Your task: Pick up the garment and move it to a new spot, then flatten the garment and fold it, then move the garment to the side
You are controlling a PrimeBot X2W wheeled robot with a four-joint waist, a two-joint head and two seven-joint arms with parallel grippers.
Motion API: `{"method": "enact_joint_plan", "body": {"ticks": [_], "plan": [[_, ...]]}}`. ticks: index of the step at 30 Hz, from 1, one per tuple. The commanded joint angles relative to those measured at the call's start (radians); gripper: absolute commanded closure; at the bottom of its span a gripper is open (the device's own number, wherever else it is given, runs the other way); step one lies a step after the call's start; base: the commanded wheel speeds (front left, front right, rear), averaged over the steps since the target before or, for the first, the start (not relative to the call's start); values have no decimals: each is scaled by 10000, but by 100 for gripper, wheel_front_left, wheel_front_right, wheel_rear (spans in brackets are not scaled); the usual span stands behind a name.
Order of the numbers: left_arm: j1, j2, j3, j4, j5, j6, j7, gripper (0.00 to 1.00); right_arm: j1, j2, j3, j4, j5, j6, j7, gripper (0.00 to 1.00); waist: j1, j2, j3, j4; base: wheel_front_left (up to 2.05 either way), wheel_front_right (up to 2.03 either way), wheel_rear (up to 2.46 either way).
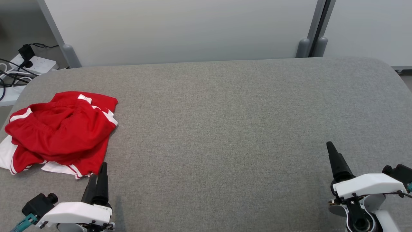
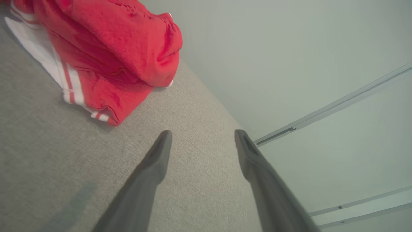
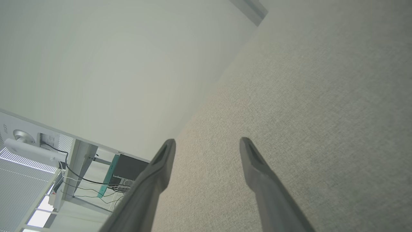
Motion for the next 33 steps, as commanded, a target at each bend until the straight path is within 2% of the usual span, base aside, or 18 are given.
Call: {"method": "enact_joint_plan", "body": {"ticks": [1, 33], "plan": [[-613, 246, 199, -163, 339, 35, -129, 0, -652, -168, 123, -160, -329, 47, -155, 0, -2, 0, 0, 3, 0, 0, 0], [-1205, 401, 350, 368, 4517, 204, -1037, 0, -1891, -386, 876, 929, -3890, 61, -1063, 0, -2, 0, -8, -10, 0, 0, 0]]}}
